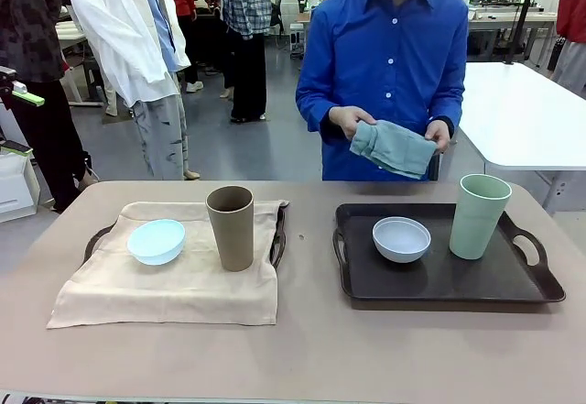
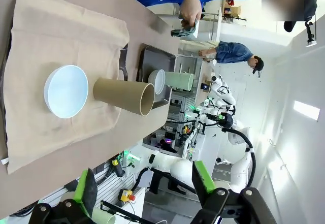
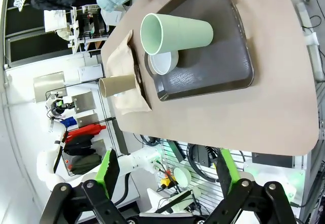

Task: Set up a tray with a mat and arrange the tableware.
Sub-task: Pick up the Picnic Bowl and Reusable plastic cup from the Handle tray in front of the human's position and hold them in the air.

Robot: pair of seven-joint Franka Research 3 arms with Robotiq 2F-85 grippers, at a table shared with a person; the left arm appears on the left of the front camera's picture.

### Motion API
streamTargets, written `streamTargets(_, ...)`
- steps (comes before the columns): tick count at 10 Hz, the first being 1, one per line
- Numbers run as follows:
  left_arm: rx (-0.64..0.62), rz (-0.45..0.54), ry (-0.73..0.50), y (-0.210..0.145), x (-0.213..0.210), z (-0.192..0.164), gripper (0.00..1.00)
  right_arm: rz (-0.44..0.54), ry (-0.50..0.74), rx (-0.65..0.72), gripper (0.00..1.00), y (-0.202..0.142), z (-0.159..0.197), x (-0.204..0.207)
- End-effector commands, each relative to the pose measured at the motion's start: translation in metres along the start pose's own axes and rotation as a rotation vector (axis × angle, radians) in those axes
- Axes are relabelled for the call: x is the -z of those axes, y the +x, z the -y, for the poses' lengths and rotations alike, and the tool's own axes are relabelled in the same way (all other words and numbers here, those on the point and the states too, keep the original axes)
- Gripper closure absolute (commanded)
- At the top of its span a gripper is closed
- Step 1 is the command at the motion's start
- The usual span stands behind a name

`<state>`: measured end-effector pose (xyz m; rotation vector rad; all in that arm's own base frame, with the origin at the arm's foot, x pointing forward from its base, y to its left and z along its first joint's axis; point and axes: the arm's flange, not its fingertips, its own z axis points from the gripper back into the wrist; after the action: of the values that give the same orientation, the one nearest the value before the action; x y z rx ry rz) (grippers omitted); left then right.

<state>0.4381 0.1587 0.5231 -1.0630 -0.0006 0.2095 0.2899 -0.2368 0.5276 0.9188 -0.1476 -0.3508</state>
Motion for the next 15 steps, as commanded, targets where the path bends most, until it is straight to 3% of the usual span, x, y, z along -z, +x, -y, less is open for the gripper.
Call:
streamTargets(1,-0.015,0.003,-0.001,0.0,-0.002,0.002,0.0,0.0,0.009,-0.005,0.0,0.001,0.0,-0.003)
streamTargets(5,0.0,0.0,0.0,0.0,0.0,0.0,0.0,0.0,0.0,0.0,0.0,0.0,0.0,0.0)
streamTargets(7,0.08,-0.124,0.062,0.01,0.021,0.023,0.0,-0.115,0.071,-0.323,0.0,0.015,-0.015,0.003)
streamTargets(9,0.158,-0.18,0.207,0.008,0.053,0.072,0.0,-0.243,-0.079,-0.609,0.0,0.019,-0.03,0.012)
streamTargets(11,0.26,-0.179,0.383,-0.003,0.095,0.123,0.0,-0.33,-0.09,-0.817,0.0,0.033,-0.04,0.021)
streamTargets(15,0.419,-0.24,0.668,-0.036,0.206,0.205,0.0,-0.429,0.082,-1.175,0.0,0.051,-0.058,0.049)
